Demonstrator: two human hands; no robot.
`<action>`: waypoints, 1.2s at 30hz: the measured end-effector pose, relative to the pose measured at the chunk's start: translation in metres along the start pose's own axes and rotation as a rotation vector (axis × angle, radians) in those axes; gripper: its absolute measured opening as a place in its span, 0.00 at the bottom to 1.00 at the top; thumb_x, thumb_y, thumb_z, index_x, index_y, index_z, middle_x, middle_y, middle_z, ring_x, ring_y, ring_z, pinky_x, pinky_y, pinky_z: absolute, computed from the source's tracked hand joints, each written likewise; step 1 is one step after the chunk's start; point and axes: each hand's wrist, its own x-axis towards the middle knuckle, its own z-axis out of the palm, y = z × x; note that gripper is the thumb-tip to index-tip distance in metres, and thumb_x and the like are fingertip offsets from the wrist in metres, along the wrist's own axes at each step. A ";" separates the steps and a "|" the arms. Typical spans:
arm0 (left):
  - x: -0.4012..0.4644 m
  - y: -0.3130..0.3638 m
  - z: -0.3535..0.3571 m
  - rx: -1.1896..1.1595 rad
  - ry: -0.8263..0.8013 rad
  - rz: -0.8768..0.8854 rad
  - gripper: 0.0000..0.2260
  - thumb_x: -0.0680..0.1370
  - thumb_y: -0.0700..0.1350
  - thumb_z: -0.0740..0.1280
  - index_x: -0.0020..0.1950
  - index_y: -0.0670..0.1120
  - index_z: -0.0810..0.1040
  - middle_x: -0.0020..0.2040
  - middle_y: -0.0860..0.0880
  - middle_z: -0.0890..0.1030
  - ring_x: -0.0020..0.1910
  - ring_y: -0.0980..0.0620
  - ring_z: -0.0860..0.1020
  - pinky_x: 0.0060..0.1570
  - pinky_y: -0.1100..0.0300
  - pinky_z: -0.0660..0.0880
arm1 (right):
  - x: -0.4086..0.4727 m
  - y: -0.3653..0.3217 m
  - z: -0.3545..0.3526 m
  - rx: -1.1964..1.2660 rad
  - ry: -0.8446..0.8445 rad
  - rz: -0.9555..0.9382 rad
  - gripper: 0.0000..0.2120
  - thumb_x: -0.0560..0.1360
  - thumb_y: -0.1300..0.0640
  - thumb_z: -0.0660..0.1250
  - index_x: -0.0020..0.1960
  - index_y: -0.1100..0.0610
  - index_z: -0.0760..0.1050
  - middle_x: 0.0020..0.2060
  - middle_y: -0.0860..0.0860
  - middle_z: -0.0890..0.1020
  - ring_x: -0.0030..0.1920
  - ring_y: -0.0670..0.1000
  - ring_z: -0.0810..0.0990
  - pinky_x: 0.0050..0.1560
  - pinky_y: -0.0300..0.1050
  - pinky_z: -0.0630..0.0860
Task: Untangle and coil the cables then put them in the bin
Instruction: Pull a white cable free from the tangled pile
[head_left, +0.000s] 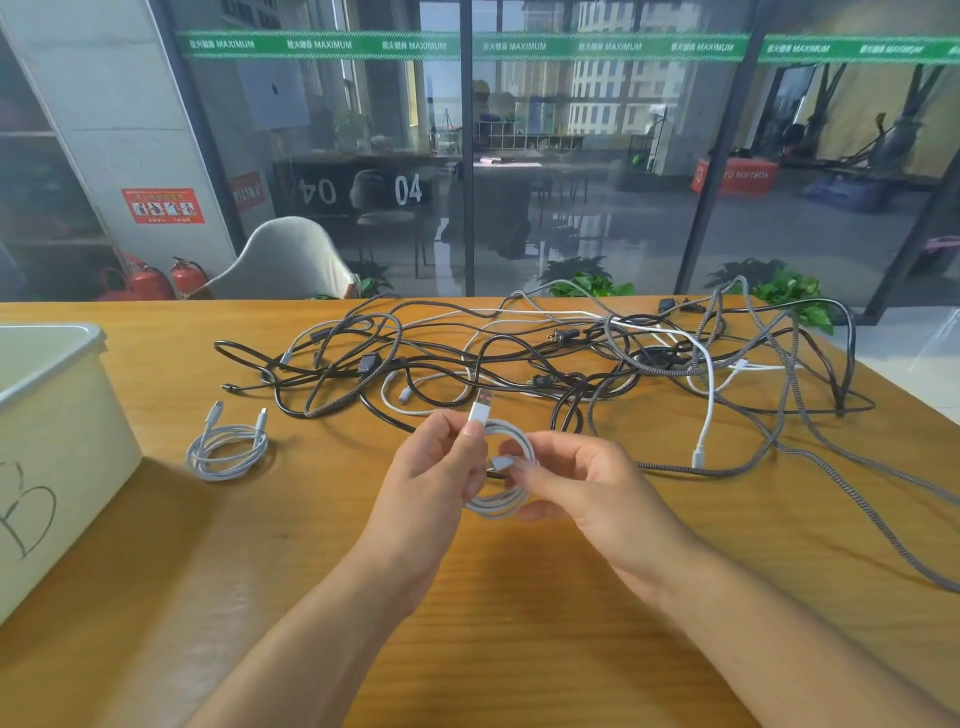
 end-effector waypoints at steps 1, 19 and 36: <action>0.000 0.001 -0.001 0.031 0.006 -0.001 0.12 0.86 0.49 0.62 0.44 0.47 0.77 0.34 0.50 0.70 0.36 0.52 0.67 0.42 0.55 0.65 | 0.000 0.000 -0.001 0.024 -0.010 0.010 0.08 0.81 0.59 0.70 0.58 0.55 0.85 0.53 0.56 0.87 0.53 0.53 0.85 0.50 0.45 0.82; 0.001 -0.003 -0.001 0.052 -0.015 0.034 0.10 0.83 0.48 0.67 0.50 0.41 0.80 0.38 0.46 0.74 0.35 0.52 0.71 0.36 0.58 0.71 | -0.002 0.003 -0.005 -0.554 0.211 -0.364 0.05 0.81 0.51 0.70 0.56 0.47 0.83 0.43 0.43 0.85 0.44 0.46 0.84 0.47 0.47 0.80; 0.005 -0.010 -0.004 0.301 0.002 0.196 0.09 0.85 0.43 0.64 0.56 0.55 0.83 0.36 0.54 0.78 0.31 0.55 0.70 0.34 0.59 0.68 | 0.000 -0.004 0.003 -0.357 0.338 -0.414 0.02 0.83 0.60 0.68 0.52 0.53 0.77 0.43 0.47 0.87 0.46 0.46 0.87 0.48 0.45 0.82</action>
